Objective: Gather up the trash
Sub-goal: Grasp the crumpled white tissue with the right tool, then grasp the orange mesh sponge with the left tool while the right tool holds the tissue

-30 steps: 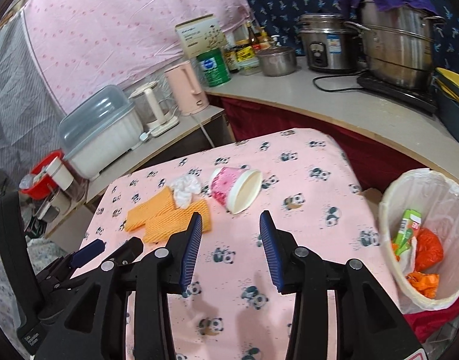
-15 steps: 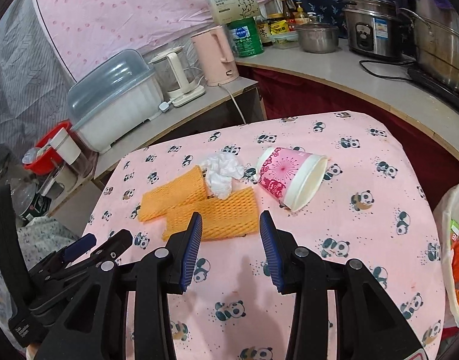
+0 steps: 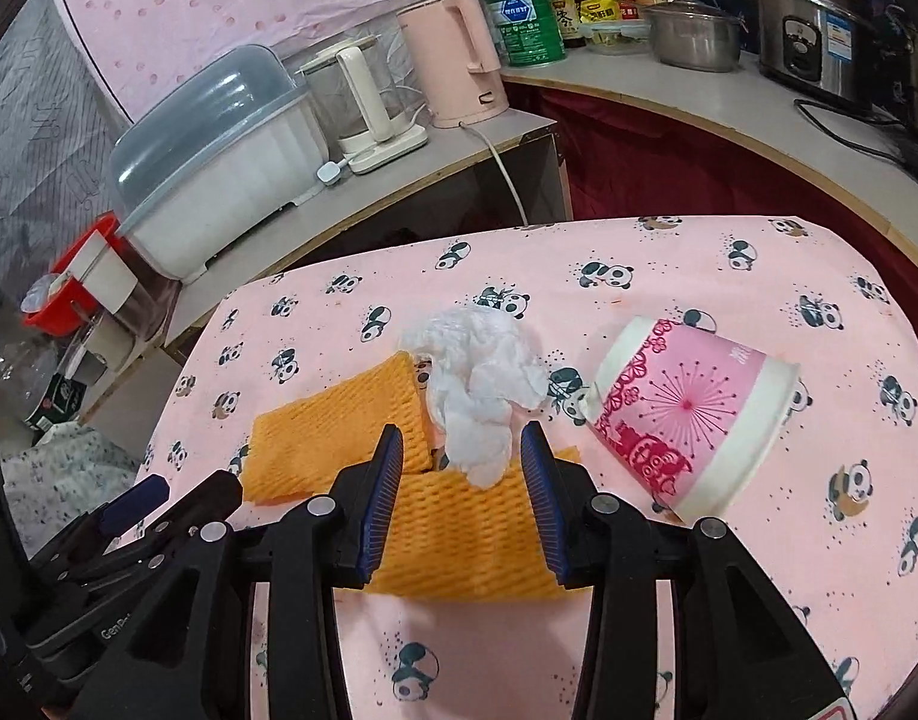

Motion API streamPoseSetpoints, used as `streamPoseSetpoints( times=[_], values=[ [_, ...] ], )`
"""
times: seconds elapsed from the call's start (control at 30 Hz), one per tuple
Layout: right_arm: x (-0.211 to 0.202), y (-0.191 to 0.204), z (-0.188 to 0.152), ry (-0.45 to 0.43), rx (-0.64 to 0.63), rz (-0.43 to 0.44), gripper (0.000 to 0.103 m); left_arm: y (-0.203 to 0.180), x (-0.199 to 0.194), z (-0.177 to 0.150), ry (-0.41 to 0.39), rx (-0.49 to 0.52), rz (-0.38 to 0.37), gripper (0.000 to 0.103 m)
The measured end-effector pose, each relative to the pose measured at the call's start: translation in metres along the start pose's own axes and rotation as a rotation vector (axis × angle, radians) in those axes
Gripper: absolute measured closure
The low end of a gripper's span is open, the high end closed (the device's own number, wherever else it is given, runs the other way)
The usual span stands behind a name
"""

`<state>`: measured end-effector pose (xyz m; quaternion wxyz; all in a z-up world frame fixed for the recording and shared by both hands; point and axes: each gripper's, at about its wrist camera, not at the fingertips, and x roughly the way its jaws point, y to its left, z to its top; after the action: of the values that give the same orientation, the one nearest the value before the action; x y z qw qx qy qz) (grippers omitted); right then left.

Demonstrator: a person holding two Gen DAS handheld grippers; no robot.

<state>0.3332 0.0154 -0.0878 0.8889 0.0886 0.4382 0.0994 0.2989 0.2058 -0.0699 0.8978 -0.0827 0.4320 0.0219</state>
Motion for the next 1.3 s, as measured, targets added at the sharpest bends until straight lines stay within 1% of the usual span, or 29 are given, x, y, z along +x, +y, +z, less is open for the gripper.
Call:
streamPoseSetpoints(
  times=[0.07, 0.27, 0.4, 0.47, 0.53, 0.63, 0.67, 0.7, 0.8, 0.83, 0.87, 0.9, 0.97, 1.0, 1.07, 1.1, 1.13, 1.17, 1.23, 1.3],
  values=[
    [0.013, 0.002, 0.002, 0.014, -0.012, -0.002, 0.063, 0.0, 0.01, 0.004, 0.01, 0.0, 0.006, 0.017],
    [0.047, -0.004, 0.004, 0.054, 0.001, -0.022, 0.063, -0.001, 0.034, 0.01, 0.035, 0.003, 0.012, 0.016],
    [0.058, -0.01, 0.001, 0.071, 0.013, -0.015, 0.063, -0.005, 0.047, 0.01, 0.052, 0.009, 0.004, 0.016],
    [0.059, -0.008, 0.0, 0.061, -0.002, -0.025, 0.07, -0.009, 0.054, 0.011, 0.067, 0.012, -0.005, 0.017],
    [0.061, -0.008, 0.0, 0.063, -0.01, -0.023, 0.08, -0.013, 0.06, 0.011, 0.08, 0.011, -0.02, 0.017],
    [0.061, -0.008, -0.001, 0.06, -0.01, -0.02, 0.087, -0.021, 0.067, 0.01, 0.1, 0.026, -0.049, 0.027],
    [0.061, -0.009, -0.002, 0.06, -0.008, -0.015, 0.09, -0.025, 0.066, 0.008, 0.095, 0.04, -0.041, 0.029],
    [0.06, -0.009, -0.003, 0.061, -0.006, -0.011, 0.09, -0.028, 0.066, 0.007, 0.092, 0.051, -0.043, 0.032],
    [0.056, -0.011, -0.009, 0.061, -0.004, -0.004, 0.092, -0.034, 0.064, 0.004, 0.097, 0.074, -0.069, 0.044],
    [0.054, -0.011, -0.011, 0.061, -0.003, -0.002, 0.093, -0.035, 0.063, 0.003, 0.098, 0.08, -0.079, 0.051],
    [0.052, -0.011, -0.014, 0.061, -0.005, -0.002, 0.093, -0.037, 0.061, 0.001, 0.099, 0.089, -0.09, 0.057],
    [0.049, -0.012, -0.017, 0.061, -0.007, -0.002, 0.093, -0.039, 0.059, -0.001, 0.1, 0.095, -0.098, 0.06],
    [0.043, -0.012, -0.024, 0.062, -0.008, 0.001, 0.093, -0.042, 0.053, -0.007, 0.103, 0.107, -0.116, 0.072],
    [0.04, -0.013, -0.028, 0.064, -0.009, 0.004, 0.093, -0.044, 0.05, -0.01, 0.104, 0.114, -0.121, 0.074],
    [0.031, -0.015, -0.038, 0.067, -0.007, 0.009, 0.093, -0.048, 0.044, -0.019, 0.11, 0.126, -0.136, 0.083],
    [0.027, -0.016, -0.043, 0.068, -0.005, 0.011, 0.093, -0.05, 0.041, -0.023, 0.115, 0.133, -0.143, 0.085],
    [0.022, -0.016, -0.048, 0.07, -0.002, 0.013, 0.094, -0.053, 0.038, -0.03, 0.131, 0.144, -0.153, 0.088],
    [0.016, -0.018, -0.055, 0.072, 0.003, 0.015, 0.094, -0.055, 0.035, -0.035, 0.14, 0.149, -0.157, 0.089],
    [0.007, -0.021, -0.066, 0.075, 0.012, 0.017, 0.094, -0.061, 0.027, -0.048, 0.133, 0.169, -0.152, 0.089],
    [-0.005, -0.025, -0.078, 0.079, 0.027, 0.021, 0.094, -0.065, 0.018, -0.059, 0.142, 0.176, -0.167, 0.089]
  ],
)
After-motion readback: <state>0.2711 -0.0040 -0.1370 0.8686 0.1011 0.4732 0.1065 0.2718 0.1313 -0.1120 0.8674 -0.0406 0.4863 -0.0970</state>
